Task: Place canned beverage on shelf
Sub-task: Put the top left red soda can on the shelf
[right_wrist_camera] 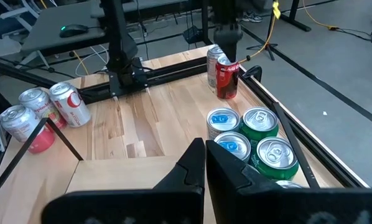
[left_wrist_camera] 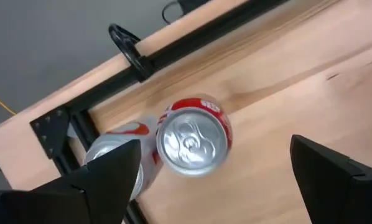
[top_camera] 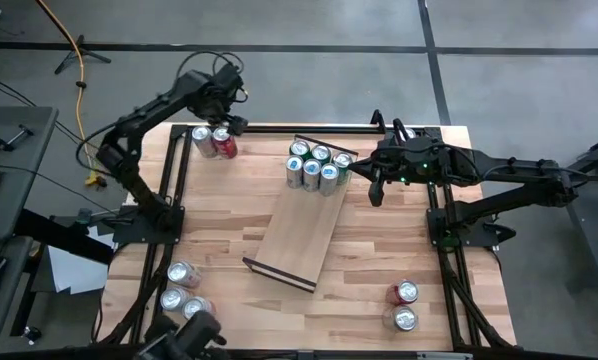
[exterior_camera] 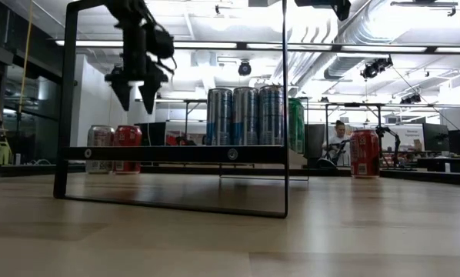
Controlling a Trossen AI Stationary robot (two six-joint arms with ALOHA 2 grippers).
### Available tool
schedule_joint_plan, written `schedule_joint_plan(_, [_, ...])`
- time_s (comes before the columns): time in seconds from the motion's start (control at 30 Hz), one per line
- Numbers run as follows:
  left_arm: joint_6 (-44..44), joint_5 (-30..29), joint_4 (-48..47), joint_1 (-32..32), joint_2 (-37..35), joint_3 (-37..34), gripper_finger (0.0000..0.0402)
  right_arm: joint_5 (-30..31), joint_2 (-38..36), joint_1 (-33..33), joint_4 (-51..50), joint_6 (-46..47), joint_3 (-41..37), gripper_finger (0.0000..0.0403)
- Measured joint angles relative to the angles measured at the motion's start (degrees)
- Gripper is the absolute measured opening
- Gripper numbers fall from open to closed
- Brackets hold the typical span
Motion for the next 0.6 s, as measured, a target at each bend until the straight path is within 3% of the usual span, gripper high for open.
schedule_joint_plan(0.6, [19.5,-0.7,-1.5,0.7,9.6,0.0,0.0339,0.0,3.9,0.0,-1.3,4.9,0.0,0.0])
